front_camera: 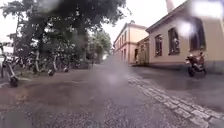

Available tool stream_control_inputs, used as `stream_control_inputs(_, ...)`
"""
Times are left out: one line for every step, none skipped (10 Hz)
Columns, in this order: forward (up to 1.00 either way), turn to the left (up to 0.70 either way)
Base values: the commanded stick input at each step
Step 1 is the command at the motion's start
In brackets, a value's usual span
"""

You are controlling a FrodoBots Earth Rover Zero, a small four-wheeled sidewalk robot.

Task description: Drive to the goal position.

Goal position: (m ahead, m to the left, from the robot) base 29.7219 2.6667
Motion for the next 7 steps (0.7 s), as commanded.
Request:
stream_control_inputs(0.70,0.00)
stream_control_inputs(0.70,0.00)
stream_control_inputs(0.70,0.00)
stream_control_inputs(0.70,0.00)
stream_control_inputs(0.70,0.00)
stream_control_inputs(0.70,0.00)
stream_control_inputs(0.70,0.00)
